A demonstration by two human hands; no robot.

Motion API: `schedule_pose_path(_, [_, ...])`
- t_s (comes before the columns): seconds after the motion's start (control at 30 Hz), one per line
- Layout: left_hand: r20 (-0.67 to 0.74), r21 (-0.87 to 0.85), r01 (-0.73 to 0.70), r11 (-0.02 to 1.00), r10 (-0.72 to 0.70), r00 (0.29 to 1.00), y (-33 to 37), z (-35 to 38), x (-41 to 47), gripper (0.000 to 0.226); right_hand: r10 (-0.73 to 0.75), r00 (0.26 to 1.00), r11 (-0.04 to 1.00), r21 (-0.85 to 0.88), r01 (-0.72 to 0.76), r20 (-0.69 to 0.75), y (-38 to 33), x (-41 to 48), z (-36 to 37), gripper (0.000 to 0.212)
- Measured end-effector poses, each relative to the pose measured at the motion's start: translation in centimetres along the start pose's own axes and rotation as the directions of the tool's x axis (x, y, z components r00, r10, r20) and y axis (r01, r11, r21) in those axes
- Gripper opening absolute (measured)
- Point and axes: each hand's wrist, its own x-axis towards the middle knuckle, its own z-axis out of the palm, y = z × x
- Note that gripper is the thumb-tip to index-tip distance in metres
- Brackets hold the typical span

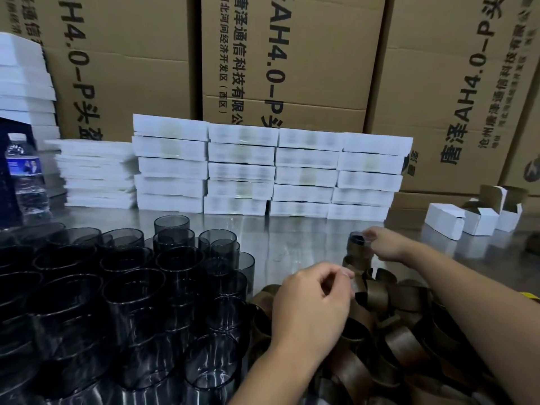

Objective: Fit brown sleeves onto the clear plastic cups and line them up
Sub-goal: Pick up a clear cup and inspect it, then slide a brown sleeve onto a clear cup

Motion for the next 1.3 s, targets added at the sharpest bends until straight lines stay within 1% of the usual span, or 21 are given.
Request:
schedule_pose_path(0.07, [0.005, 0.015, 0.005, 1.0, -0.005, 1.0, -0.1, 0.0, 0.1, 0.024, -0.062, 0.998, 0.997, -0.041, 0.062, -0.003, -1.5, -0.5, -0.2, 0.043])
schedule_pose_path(0.17, [0.01, 0.026, 0.015, 1.0, -0.015, 1.0, -0.1, 0.0, 0.1, 0.025, -0.174, 0.985, 0.985, -0.02, 0.174, 0.002, -4.5, -1.9, -0.8, 0.042])
schedule_pose_path(0.27, [0.016, 0.06, 0.011, 0.998, -0.012, 1.0, -0.5, 0.0, 0.1, 0.025, -0.339, 0.941, 0.94, 0.033, 0.339, 0.01, -8.4, -4.5, -1.0, 0.032])
schedule_pose_path(0.33, [0.018, 0.094, -0.005, 0.996, 0.003, 1.0, -0.6, 0.0, 0.1, 0.024, -0.468, 0.883, 0.883, 0.027, 0.468, 0.02, -11.2, -6.7, -0.8, 0.025])
schedule_pose_path(0.4, [-0.002, 0.111, -0.048, 0.993, 0.049, 0.999, -0.5, -0.1, 0.1, 0.023, -0.597, 0.799, 0.802, 0.024, 0.597, 0.069, -13.7, -8.8, -0.2, 0.022])
schedule_pose_path(0.43, [-0.027, 0.121, -0.09, 0.989, 0.093, 0.995, -0.3, -0.3, 0.0, 0.025, -0.651, 0.751, 0.756, 0.003, 0.655, 0.107, -14.7, -9.8, 0.2, 0.021])
schedule_pose_path(0.47, [-0.069, 0.132, -0.143, 0.981, 0.152, 0.986, -0.1, -0.4, -0.1, 0.028, -0.695, 0.703, 0.704, -0.058, 0.708, 0.151, -15.6, -10.5, 0.6, 0.022])
schedule_pose_path(0.5, [-0.124, 0.142, -0.197, 0.97, 0.215, 0.969, 0.1, -0.5, -0.2, 0.03, -0.724, 0.66, 0.642, -0.153, 0.751, 0.2, -16.3, -11.1, 1.1, 0.024])
schedule_pose_path(0.57, [-0.22, 0.164, -0.254, 0.953, 0.286, 0.933, 0.4, -0.8, -0.3, 0.035, -0.744, 0.607, 0.513, -0.343, 0.787, 0.28, -17.5, -11.8, 2.1, 0.03])
schedule_pose_path(0.63, [-0.248, 0.187, -0.23, 0.955, 0.273, 0.93, 0.5, -0.9, -0.4, 0.039, -0.736, 0.597, 0.45, -0.428, 0.784, 0.319, -18.3, -12.3, 2.9, 0.036])
schedule_pose_path(0.7, [-0.239, 0.209, -0.168, 0.963, 0.217, 0.947, 0.5, -1.0, -0.4, 0.033, -0.736, 0.593, 0.414, -0.476, 0.776, 0.327, -18.7, -12.6, 3.6, 0.04])
schedule_pose_path(0.77, [-0.244, 0.206, -0.113, 0.972, 0.163, 0.956, 0.5, -1.2, -0.4, 0.031, -0.735, 0.604, 0.402, -0.518, 0.755, 0.31, -18.9, -12.5, 4.1, 0.041])
schedule_pose_path(0.87, [-0.272, 0.221, -0.071, 0.973, 0.131, 0.953, 0.3, -1.4, -0.2, 0.03, -0.727, 0.632, 0.425, -0.546, 0.722, 0.269, -19.1, -12.0, 4.9, 0.037])
schedule_pose_path(1.0, [-0.284, 0.302, -0.047, 0.952, 0.138, 0.949, 0.0, -1.7, 0.1, 0.029, -0.713, 0.651, 0.504, -0.454, 0.735, 0.26, -18.7, -11.0, 5.6, 0.032])
schedule_pose_path(1.13, [-0.262, 0.364, -0.009, 0.931, 0.112, 0.959, -0.6, -1.7, 0.2, 0.03, -0.701, 0.645, 0.488, -0.454, 0.745, 0.304, -18.5, -10.4, 6.1, 0.035])
schedule_pose_path(1.3, [-0.259, 0.369, 0.048, 0.928, 0.053, 0.964, -0.7, -1.7, 0.2, 0.03, -0.735, 0.629, 0.528, -0.367, 0.766, 0.255, -18.6, -10.0, 6.3, 0.023])
